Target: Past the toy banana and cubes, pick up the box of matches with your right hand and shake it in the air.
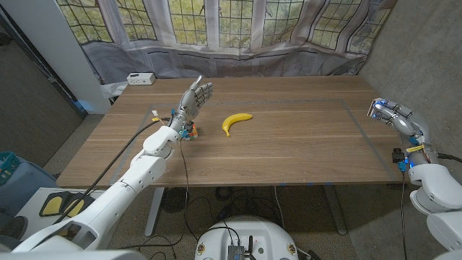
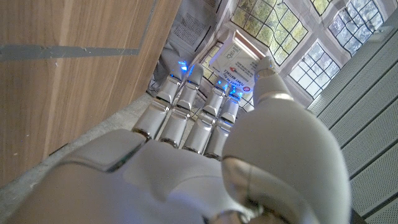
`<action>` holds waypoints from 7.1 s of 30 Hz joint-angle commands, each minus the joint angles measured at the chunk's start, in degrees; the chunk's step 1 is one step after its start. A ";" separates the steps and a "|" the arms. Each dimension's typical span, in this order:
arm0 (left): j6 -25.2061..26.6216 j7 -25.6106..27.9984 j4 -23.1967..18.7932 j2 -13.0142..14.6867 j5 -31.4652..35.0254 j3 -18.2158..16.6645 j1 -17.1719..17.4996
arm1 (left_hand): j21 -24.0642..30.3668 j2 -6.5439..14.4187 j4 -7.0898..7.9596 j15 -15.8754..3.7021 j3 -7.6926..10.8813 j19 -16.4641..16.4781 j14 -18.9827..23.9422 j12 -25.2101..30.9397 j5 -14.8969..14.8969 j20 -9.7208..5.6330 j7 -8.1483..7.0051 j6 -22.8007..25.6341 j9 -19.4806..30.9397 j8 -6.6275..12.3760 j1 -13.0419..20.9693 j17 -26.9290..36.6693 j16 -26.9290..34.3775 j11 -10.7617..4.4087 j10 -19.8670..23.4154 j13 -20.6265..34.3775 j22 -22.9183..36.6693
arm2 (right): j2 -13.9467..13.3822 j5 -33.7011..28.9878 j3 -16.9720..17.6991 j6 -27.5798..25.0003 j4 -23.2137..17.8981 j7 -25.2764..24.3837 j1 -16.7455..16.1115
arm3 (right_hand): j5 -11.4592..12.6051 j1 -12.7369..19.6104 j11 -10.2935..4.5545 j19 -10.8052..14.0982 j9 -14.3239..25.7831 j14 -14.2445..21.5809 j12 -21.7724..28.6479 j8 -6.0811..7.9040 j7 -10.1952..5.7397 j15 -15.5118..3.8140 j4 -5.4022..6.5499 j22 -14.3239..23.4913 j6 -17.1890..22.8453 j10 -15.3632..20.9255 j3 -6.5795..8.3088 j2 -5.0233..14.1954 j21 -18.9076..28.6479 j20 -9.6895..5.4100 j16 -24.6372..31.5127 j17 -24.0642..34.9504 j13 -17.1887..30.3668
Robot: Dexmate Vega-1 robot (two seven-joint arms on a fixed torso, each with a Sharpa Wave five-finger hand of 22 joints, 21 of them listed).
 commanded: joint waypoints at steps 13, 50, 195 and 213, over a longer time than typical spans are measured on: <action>-0.13 1.72 -1.99 0.92 0.42 -0.95 1.48 | -0.02 -0.22 -0.38 -0.03 0.21 -0.24 -0.14 -0.05 -0.17 0.15 0.15 0.56 0.33 0.29 -0.46 0.08 -0.01 -0.12 0.04 0.16 0.21 | -0.83 -12.36 7.25 -15.03 -8.22 2.23 -5.55 | 0.28 3.05 0.09 -0.68 0.26 -0.82 -0.17 0.18 0.40 -2.01 -0.13 0.25 0.36 -0.35 0.13 2.71 -0.09 0.37 -0.34 0.45 0.17; -0.61 1.75 -1.30 0.42 0.19 -0.97 1.61 | -0.03 -0.22 -0.51 -0.05 0.23 -0.30 -0.18 -0.03 -0.17 0.12 0.07 0.63 0.33 0.30 -0.59 0.08 0.00 -0.06 0.10 0.16 0.21 | -1.77 -26.21 8.87 -30.79 -13.92 8.74 -5.63 | 0.27 3.82 0.48 -1.13 0.32 -1.25 -0.14 -0.04 0.44 -1.91 -0.24 0.26 0.63 -0.47 0.20 2.84 -0.17 0.66 -0.53 0.74 0.23; -0.74 2.71 -2.24 0.74 0.58 -1.22 2.47 | -0.02 -0.11 -0.95 -0.03 0.43 -0.42 -0.33 -0.06 -0.18 0.23 0.04 0.70 0.33 0.31 -0.87 0.07 0.00 -0.02 -0.03 0.15 0.20 | -13.03 -40.96 -0.35 -48.43 -15.21 11.58 -7.57 | 0.31 -12.06 13.34 -14.96 -0.50 -26.31 -3.66 -4.91 12.04 5.24 3.37 -0.59 -36.69 -36.03 -3.97 0.12 -3.32 2.41 -11.29 -1.74 -0.24; -0.66 2.80 -2.77 1.25 0.61 -1.57 2.67 | -0.02 -0.10 -0.99 -0.04 0.46 -0.43 -0.31 -0.11 -0.18 0.23 0.13 0.48 0.33 0.21 -0.87 0.07 0.01 0.04 -0.14 0.15 0.20 | -7.99 -38.36 -3.28 -39.26 -13.11 3.96 -3.18 | 0.30 -14.00 14.61 -19.55 -0.73 -29.78 -3.03 -4.05 13.85 6.00 3.43 -0.62 -38.53 -38.07 -4.42 -0.05 -3.74 1.78 -11.10 -1.98 -0.46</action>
